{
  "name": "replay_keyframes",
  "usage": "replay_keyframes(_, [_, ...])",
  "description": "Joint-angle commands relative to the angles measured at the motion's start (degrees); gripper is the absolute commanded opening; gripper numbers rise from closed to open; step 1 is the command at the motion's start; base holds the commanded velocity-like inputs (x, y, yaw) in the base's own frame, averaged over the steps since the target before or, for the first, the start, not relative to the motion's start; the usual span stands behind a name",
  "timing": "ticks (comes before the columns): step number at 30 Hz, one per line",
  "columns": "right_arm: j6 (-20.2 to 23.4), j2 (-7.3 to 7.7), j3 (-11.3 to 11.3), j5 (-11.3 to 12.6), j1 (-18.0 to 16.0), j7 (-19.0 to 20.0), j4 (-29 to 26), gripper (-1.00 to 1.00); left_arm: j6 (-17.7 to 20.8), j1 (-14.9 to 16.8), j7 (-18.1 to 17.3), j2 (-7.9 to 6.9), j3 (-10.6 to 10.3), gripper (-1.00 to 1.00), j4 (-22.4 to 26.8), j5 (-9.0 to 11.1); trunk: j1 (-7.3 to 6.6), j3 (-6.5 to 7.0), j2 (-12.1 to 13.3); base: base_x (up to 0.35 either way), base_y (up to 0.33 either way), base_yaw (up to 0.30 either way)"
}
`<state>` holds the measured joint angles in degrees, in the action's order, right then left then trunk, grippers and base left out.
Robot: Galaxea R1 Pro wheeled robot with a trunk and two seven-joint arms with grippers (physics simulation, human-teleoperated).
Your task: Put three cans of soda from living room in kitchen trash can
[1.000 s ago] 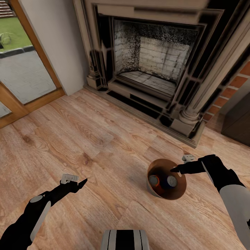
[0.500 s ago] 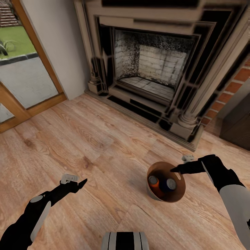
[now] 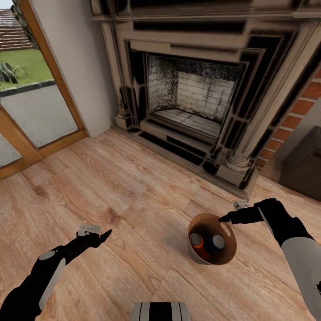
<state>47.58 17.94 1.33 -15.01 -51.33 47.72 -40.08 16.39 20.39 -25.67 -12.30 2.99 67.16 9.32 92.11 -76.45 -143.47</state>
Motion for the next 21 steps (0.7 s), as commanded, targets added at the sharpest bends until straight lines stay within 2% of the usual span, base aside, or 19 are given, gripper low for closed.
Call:
replay_keyframes(1, [0.2,0.00,0.0,0.0,0.0,0.0,0.0,1.00,0.0,0.0,0.0,0.00,0.0,1.00,0.0,0.0,-0.02,0.23,0.0,0.000,0.000,0.000])
replay_keyframes(9, [0.9,-0.01,0.0,0.0,0.0,0.0,0.0,1.00,0.0,0.0,0.1,0.00,0.0,1.00,-0.1,0.0,-0.23,2.00,0.1,0.000,0.000,0.000])
replay_keyframes(17, [1.0,-0.09,0.0,0.0,0.1,0.0,0.0,1.00,-0.1,0.0,1.6,0.00,-0.1,1.00,-1.7,-0.1,-0.43,3.77,0.2,0.000,0.000,0.000])
replay_keyframes(21, [1.0,-0.17,0.0,0.1,0.1,0.0,-0.1,1.00,-0.2,0.0,2.1,0.00,-0.1,1.00,-2.0,-0.1,-1.29,4.50,1.8,0.000,0.000,0.000])
